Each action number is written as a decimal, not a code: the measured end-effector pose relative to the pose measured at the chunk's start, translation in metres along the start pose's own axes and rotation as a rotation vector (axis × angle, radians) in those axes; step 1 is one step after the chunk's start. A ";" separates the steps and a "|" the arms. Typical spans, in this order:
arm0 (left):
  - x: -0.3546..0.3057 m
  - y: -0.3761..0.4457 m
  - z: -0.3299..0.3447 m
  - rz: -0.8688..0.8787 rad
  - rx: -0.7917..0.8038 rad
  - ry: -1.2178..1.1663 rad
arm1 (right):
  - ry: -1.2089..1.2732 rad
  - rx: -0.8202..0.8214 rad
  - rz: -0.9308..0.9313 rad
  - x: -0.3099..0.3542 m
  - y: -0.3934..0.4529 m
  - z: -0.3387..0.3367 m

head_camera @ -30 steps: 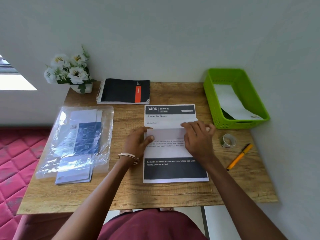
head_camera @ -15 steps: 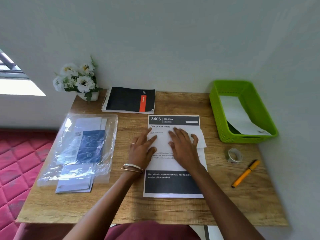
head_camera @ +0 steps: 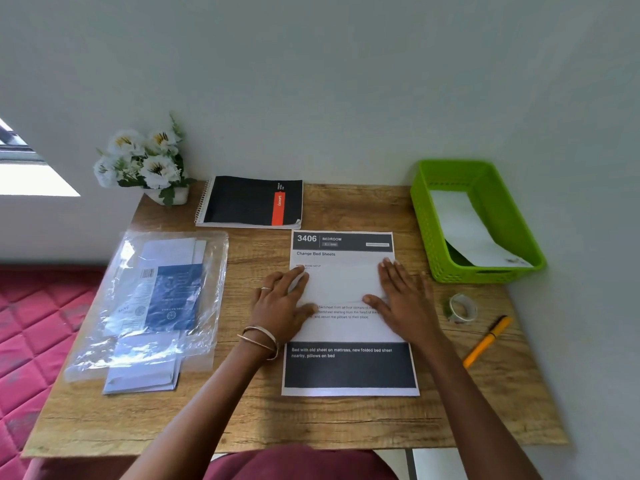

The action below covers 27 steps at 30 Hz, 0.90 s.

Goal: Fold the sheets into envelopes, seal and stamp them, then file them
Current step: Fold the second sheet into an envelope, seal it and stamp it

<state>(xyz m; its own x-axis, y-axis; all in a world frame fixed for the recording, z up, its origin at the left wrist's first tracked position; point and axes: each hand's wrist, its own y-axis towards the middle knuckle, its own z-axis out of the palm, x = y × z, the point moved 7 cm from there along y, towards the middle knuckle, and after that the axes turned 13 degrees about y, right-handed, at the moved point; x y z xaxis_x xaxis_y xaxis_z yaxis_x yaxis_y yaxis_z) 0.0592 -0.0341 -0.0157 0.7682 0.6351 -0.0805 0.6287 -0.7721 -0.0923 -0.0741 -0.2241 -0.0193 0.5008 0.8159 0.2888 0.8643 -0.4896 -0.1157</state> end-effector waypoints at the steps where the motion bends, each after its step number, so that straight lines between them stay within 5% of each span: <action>1: -0.001 0.000 0.000 0.034 0.019 0.041 | 0.001 0.014 -0.008 0.000 0.000 -0.001; 5: 0.000 0.010 -0.002 0.080 0.061 0.178 | 0.007 0.067 -0.030 0.001 0.002 -0.002; 11: -0.018 0.013 -0.027 0.393 -0.318 0.519 | 0.080 0.105 -0.046 0.002 0.004 -0.002; 15: -0.026 0.003 -0.050 0.512 -0.572 0.530 | 0.154 0.040 -0.084 0.004 0.001 -0.007; 19: -0.020 0.001 -0.075 0.333 -0.603 0.267 | 0.421 -0.232 -0.158 0.006 -0.010 -0.030; 22: -0.007 -0.002 -0.090 0.176 -0.518 -0.160 | 0.882 -0.480 -0.066 0.001 -0.023 -0.052; 24: 0.005 -0.006 -0.090 0.019 -0.457 -0.436 | 1.240 -0.444 0.098 -0.003 -0.028 -0.045; 27: 0.019 -0.015 -0.073 -0.209 -0.354 -0.763 | 1.336 -0.439 0.120 -0.003 -0.034 -0.037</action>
<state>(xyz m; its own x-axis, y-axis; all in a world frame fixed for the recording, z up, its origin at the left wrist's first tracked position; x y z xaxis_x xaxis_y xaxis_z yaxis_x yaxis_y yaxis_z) 0.0732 -0.0117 0.0562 0.4218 0.5070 -0.7517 0.8457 -0.5190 0.1245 -0.1069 -0.2209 0.0185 -0.0663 -0.0186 0.9976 0.6110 -0.7912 0.0258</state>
